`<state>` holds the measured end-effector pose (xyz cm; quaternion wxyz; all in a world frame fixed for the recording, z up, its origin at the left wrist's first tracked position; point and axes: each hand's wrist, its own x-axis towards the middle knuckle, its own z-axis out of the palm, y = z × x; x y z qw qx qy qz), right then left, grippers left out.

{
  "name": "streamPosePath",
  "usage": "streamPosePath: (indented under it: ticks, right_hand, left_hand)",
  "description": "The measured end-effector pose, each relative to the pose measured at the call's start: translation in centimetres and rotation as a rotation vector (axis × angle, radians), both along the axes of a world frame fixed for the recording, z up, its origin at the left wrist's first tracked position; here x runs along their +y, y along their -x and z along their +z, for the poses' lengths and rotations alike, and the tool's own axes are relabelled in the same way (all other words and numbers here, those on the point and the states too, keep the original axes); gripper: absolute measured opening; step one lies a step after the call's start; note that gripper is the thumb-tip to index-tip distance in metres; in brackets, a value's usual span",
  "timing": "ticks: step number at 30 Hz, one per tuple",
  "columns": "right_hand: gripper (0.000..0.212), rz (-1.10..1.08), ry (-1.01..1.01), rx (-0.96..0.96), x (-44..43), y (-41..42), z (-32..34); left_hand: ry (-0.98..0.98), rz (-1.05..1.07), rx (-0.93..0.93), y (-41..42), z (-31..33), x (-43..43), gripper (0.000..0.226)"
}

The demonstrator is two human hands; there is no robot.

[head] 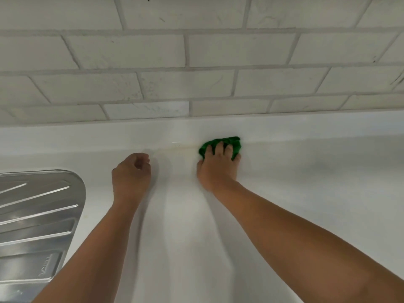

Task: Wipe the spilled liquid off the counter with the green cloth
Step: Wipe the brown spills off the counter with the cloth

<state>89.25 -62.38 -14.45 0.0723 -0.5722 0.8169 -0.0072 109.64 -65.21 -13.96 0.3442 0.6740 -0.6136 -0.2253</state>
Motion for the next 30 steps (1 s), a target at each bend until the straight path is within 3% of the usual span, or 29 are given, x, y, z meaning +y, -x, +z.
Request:
streamPosePath:
  ticks: [9, 12, 14, 19, 24, 30]
  right_hand:
    - [0.044, 0.535, 0.059, -0.080, -2.6, -7.0, 1.1]
    - [0.035, 0.555, 0.093, -0.026, -1.6, -5.2, 1.3]
    - [0.037, 0.449, 0.110, -0.014, -0.3, -2.8, 0.7]
    - [0.074, 0.100, 0.056, -0.078, 0.3, 0.3, 0.1]
    - [0.072, 0.378, 0.118, -0.130, -2.8, -4.2, 0.5]
    - [0.062, 0.655, 0.051, -0.175, -5.3, -9.9, 0.7]
  left_hand:
    - [0.079, 0.009, -0.032, -3.0, 0.0, 0.2, 0.022]
    - [0.058, 0.014, -0.038, -3.3, 0.2, 0.2, 0.022]
    - [0.056, 0.009, -0.036, -3.0, 0.5, 0.1, 0.022]
    - [0.062, -0.010, -0.030, -2.8, 0.7, 0.2, 0.023]
    - [0.058, 0.043, -0.062, -4.5, 0.8, 0.7, 0.022]
    - [0.060, 0.125, -0.086, -7.2, 1.2, 1.0, 0.021]
